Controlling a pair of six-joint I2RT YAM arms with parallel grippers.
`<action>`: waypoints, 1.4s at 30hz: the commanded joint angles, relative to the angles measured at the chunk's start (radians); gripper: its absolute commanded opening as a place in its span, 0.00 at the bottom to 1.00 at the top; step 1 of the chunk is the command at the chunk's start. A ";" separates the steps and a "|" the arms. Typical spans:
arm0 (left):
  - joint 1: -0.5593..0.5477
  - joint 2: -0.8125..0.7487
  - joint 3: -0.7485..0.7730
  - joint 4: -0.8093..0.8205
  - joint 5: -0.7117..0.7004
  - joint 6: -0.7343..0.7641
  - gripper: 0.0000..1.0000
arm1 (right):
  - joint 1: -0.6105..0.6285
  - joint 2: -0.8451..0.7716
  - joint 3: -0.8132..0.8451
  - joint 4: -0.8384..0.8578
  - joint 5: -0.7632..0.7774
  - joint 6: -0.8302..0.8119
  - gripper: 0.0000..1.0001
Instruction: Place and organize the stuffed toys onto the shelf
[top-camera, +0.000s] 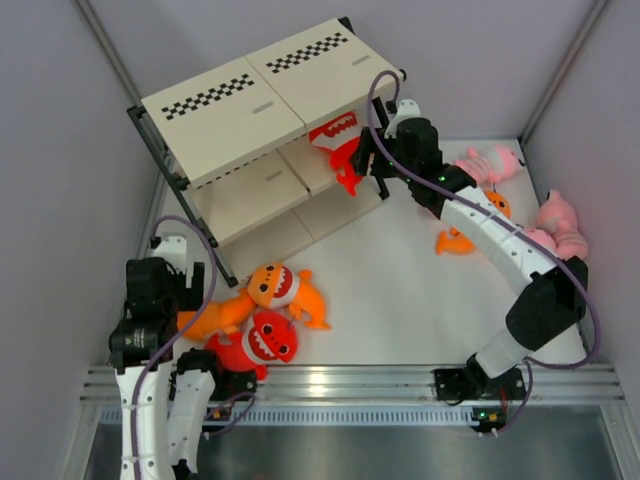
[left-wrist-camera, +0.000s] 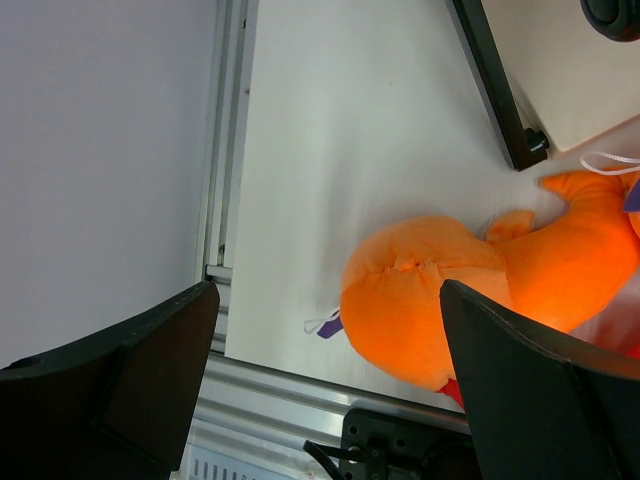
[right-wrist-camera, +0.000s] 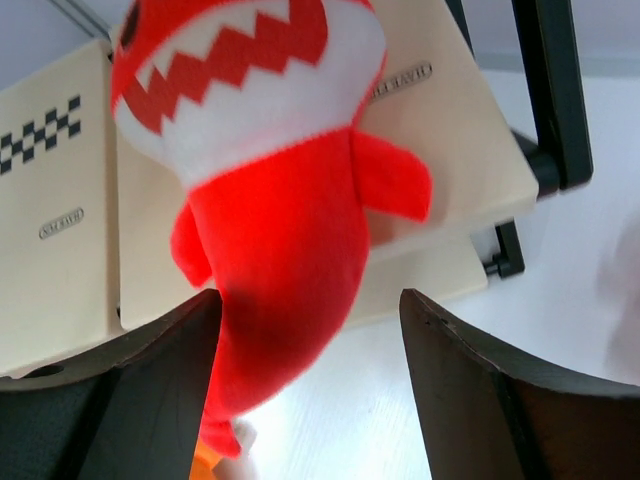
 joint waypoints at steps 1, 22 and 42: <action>-0.005 -0.010 0.004 0.036 0.012 0.000 0.99 | 0.005 -0.100 -0.087 0.089 0.004 0.075 0.72; -0.010 0.012 0.142 -0.196 0.402 0.309 0.98 | 0.017 0.081 0.081 0.215 0.074 0.236 0.04; -0.017 0.079 0.198 -0.456 0.706 0.752 0.99 | 0.237 -0.520 -0.652 0.359 -0.048 -0.006 0.73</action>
